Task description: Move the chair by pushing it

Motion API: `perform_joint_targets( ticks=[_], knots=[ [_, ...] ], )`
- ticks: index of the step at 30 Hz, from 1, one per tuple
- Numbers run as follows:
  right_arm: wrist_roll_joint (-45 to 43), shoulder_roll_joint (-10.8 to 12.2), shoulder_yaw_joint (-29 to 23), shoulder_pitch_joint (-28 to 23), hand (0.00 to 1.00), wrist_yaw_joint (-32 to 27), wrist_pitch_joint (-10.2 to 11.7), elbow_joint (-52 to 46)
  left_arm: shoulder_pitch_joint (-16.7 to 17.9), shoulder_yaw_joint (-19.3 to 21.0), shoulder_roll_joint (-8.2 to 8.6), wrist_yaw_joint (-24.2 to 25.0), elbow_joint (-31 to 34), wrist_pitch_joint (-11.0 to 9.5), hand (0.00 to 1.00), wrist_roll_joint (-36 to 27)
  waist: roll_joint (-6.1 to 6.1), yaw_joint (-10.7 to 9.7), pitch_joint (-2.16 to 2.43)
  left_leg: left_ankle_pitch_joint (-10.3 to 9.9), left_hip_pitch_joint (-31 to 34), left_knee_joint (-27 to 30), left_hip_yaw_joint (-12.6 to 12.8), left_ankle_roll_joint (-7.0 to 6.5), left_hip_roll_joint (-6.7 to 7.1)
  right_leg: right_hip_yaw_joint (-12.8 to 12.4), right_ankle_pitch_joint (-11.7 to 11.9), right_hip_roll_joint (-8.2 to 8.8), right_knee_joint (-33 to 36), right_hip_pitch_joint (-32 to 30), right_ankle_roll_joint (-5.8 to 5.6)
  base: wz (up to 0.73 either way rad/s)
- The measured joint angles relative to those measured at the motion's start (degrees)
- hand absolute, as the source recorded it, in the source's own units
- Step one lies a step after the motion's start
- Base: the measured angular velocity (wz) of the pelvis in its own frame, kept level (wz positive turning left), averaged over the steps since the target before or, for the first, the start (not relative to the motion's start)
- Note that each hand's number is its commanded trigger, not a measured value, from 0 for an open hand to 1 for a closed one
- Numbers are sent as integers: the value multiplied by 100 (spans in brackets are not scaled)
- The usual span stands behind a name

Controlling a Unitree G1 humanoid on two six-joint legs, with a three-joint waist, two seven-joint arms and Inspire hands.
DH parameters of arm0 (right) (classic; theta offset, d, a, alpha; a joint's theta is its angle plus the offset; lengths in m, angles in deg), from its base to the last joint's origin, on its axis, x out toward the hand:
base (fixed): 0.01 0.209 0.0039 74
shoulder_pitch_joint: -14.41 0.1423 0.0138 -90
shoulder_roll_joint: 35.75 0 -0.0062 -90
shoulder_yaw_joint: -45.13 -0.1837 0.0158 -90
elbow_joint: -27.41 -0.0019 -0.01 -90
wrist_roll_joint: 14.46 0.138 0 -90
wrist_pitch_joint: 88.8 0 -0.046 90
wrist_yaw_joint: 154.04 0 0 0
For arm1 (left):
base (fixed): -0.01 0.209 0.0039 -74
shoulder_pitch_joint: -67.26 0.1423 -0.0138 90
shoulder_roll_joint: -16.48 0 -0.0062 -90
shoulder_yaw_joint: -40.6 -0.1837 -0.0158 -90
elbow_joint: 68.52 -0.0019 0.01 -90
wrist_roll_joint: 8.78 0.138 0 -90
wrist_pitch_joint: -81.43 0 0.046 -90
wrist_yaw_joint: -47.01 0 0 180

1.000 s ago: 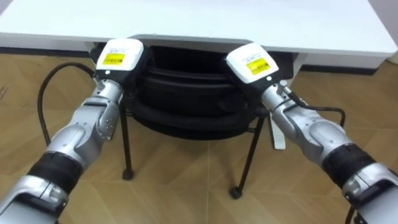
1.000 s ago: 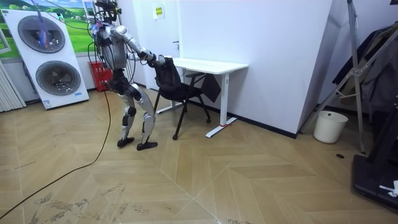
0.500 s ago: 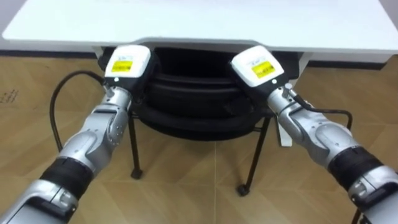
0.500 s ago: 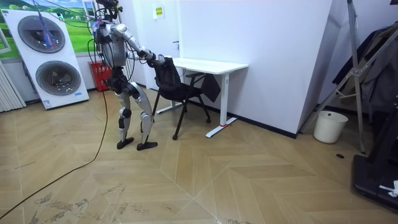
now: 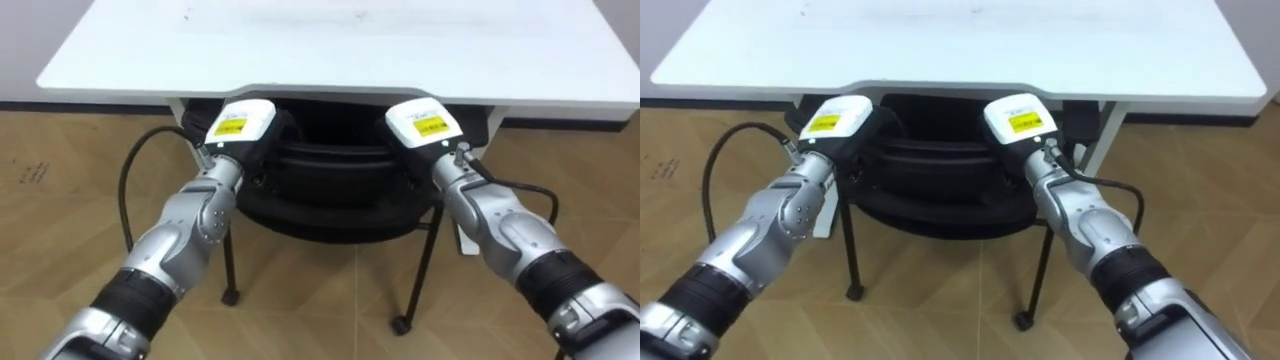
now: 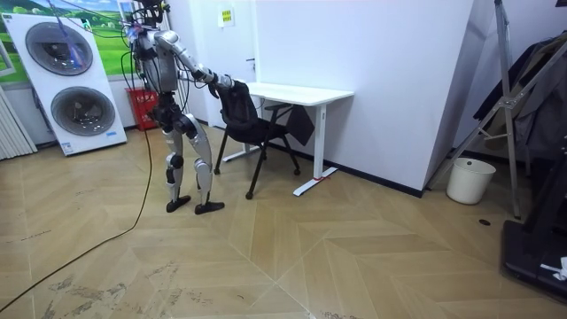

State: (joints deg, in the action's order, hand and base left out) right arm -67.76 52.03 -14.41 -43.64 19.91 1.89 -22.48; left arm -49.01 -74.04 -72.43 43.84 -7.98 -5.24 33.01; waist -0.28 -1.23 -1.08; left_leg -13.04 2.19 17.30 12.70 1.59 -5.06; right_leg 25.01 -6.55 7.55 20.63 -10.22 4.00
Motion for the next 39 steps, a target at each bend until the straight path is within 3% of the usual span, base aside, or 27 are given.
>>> perform_joint_targets(
  ticks=[7, 12, 15, 17, 21, 25, 27, 29, 32, 36, 39],
  knots=[
    [70, -21, -37, -45, 0, 213, 73, -151, 131, -7, 17, 64, 208, -8, 0, 47, 44, -31, 10, 115, -277, -416, 129, -32, 64, -126, 122, -77, -264, 122, -73, -9],
    [-67, -100, -96, -49, 0, 588, 203, -926, 125, 0, -221, 150, 723, -14, 0, 51, 84, -240, 19, 128, -288, -455, 114, -53, 75, -125, 172, -97, -375, 169, -118, 2],
    [-78, -114, -257, -51, 0, 657, 380, -1224, 134, 5, -305, 245, 828, -50, 0, 179, 99, -329, 22, 132, -383, -465, 112, -58, 70, -129, 221, -127, -489, 298, -148, 0],
    [-260, -214, -393, -51, 0, 793, 573, -1488, 134, 93, -470, 311, 1022, -136, 0, 402, 122, -379, 19, 133, -357, -469, 102, -59, 63, -173, 269, -167, -604, 320, -163, 4],
    [-309, -297, -674, -51, 0, 931, 802, -1537, 133, 173, -563, 336, 1183, -233, 0, 670, 135, -368, 18, 145, -329, -467, 52, -79, 74, -161, 319, -172, -667, 319, -179, 8],
    [-242, -981, -984, -49, 0, 1074, 1225, -2348, 117, 268, -846, 383, 1409, -564, 0, 1017, 139, -334, 20, 154, -287, -470, -13, -92, 78, -175, 356, -184, -725, 333, -202, 7],
    [-233, -1011, -1550, -43, 0, 875, 1191, -2666, 117, 459, -923, 392, 1566, -657, 0, 1025, 142, -330, 23, 154, -284, -472, -28, -92, 68, -189, 393, -249, -805, 371, -202, 0],
    [-227, -1046, -2507, 64, 0, 421, 1033, -3010, 111, 920, -1118, 339, 2092, -878, 0, 1021, 149, -216, 26, 154, -298, -479, -27, -92, 65, -298, 409, -274, -827, 379, -206, 0],
    [293, -1278, -3010, 287, 0, -345, 922, -3058, -182, 1663, -1160, -372, 2311, -944, 0, 900, 168, -179, 33, 155, -489, -600, 19, -90, 72, -326, 409, -276, -898, 541, -213, -4],
    [639, -1406, -3480, 225, 0, -937, 954, -3289, -207, 2378, -1350, -1055, 2701, -1005, 0, 832, 181, -214, 73, 153, -579, -687, 116, -86, 79, -446, 416, -370, -994, 604, -239, -12],
    [636, -1821, -4105, -99, 0, -1338, 984, -3694, -92, 2998, -1538, -1454, 2960, -1177, 0, 799, 175, -222, 98, 152, -585, -698, 130, -85, 78, -475, 420, -390, -999, 596, -241, -3]
  ],
)
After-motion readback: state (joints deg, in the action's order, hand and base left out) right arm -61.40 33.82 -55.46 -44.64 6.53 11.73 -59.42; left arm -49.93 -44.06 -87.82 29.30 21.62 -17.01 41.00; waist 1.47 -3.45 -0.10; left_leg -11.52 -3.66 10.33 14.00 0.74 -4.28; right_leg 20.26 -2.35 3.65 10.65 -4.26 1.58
